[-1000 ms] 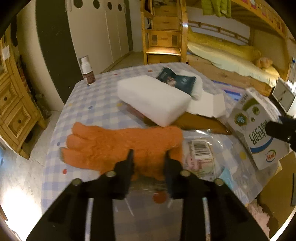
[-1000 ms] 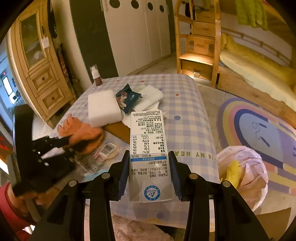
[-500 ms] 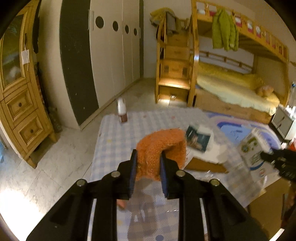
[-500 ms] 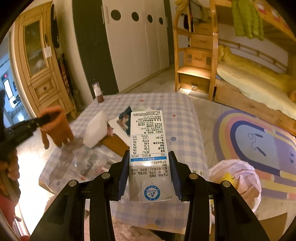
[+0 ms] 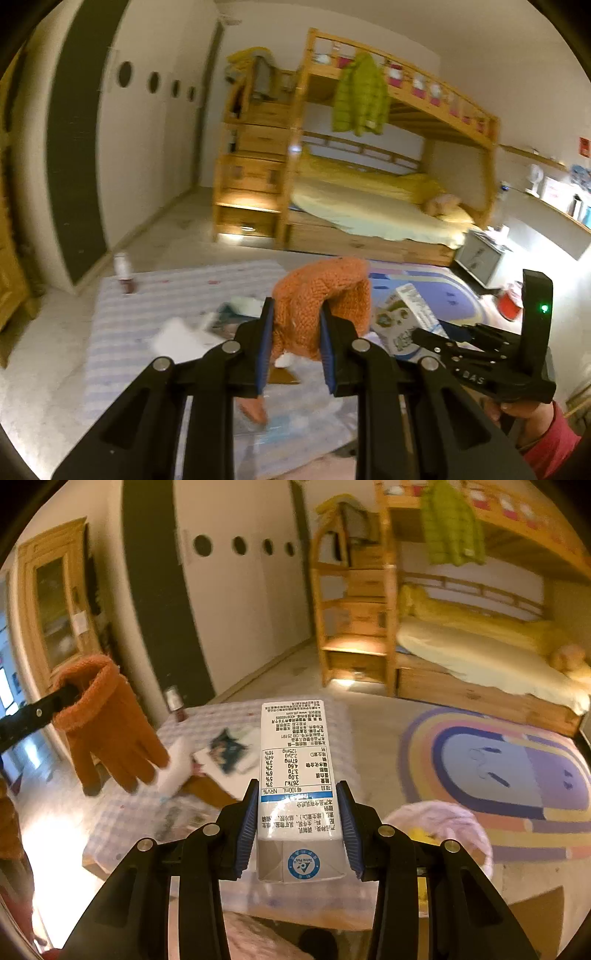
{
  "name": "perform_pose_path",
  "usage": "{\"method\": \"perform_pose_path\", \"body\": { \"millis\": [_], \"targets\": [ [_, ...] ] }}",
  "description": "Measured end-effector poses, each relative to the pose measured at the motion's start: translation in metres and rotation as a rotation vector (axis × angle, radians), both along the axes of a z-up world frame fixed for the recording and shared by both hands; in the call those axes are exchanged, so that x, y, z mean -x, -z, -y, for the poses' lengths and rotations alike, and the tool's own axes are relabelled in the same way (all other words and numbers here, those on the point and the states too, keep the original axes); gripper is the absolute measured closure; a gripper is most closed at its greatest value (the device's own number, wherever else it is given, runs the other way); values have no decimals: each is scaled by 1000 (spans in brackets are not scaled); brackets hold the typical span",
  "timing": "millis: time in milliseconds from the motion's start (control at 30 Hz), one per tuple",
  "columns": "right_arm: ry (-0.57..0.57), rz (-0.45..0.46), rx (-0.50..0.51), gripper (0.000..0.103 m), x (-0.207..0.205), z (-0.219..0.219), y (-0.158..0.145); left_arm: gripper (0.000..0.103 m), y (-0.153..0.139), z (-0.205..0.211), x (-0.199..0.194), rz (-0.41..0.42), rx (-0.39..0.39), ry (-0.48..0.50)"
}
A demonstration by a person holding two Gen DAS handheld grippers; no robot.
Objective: Collect trash
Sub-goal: 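Drop the orange glove and milk carton into the white trash bag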
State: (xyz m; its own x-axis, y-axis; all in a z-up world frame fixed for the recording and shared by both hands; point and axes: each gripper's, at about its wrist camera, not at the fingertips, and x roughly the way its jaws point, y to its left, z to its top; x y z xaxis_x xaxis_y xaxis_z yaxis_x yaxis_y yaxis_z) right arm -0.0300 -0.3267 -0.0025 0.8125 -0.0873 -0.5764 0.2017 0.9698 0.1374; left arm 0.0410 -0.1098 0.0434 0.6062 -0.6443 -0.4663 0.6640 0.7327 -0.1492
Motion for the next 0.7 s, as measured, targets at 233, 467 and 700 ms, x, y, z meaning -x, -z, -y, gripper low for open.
{"method": "perform_pose_path", "body": {
  "millis": [233,467,700],
  "targets": [
    [137,-16,-8,61,33,54,11,81,34,89,13,-89,-7,170],
    [261,-73,-38,61,56,110,43,81,70,187,23,-130,-51,315],
    [318,-129,-100,61,55,154,75,78,101,245,8,-196,-101,365]
  ]
}}
